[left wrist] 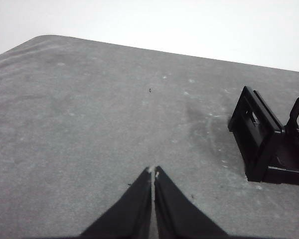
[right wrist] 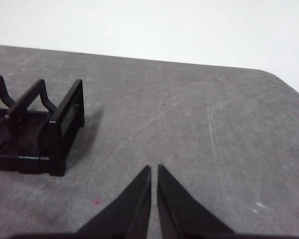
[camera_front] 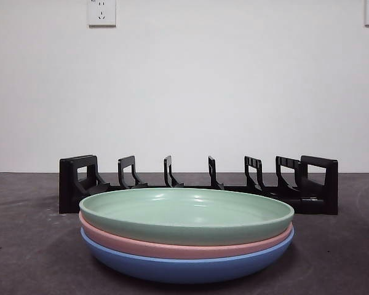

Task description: Place the plate

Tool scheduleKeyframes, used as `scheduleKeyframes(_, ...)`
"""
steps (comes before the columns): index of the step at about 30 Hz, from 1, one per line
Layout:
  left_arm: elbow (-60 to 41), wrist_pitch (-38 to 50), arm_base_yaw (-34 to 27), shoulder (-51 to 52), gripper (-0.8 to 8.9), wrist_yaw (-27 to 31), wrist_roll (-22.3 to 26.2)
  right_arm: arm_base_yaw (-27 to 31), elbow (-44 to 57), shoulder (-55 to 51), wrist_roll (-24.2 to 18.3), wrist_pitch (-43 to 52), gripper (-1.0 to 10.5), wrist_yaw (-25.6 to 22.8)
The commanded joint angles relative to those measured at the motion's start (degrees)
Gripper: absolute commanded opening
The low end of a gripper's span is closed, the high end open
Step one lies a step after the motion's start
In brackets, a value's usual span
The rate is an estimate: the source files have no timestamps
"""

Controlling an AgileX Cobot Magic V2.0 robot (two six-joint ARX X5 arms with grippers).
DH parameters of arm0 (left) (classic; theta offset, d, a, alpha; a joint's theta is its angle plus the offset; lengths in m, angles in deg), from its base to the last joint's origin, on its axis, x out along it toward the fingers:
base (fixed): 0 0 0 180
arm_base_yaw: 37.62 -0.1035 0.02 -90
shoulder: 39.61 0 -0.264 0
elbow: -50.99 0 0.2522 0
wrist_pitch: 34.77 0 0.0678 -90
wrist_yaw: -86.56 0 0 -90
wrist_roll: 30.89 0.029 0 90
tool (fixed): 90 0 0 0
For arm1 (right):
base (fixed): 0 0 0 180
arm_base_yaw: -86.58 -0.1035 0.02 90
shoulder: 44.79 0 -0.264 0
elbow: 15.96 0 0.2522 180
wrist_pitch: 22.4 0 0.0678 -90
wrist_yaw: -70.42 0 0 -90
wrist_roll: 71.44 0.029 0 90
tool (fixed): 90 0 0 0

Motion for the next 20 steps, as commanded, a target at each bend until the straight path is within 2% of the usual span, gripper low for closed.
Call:
scheduleKeyframes(1, -1.0, -0.3, -0.1, 0.2, 0.08, 0.0, -0.3, 0.1, 0.2, -0.1, 1.0, 0.5, 0.2, 0.0)
scheduleKeyframes(20, -1.0, -0.3, -0.1, 0.2, 0.08, 0.0, -0.3, 1.2, 0.2, -0.1, 1.0, 1.0, 0.2, 0.0)
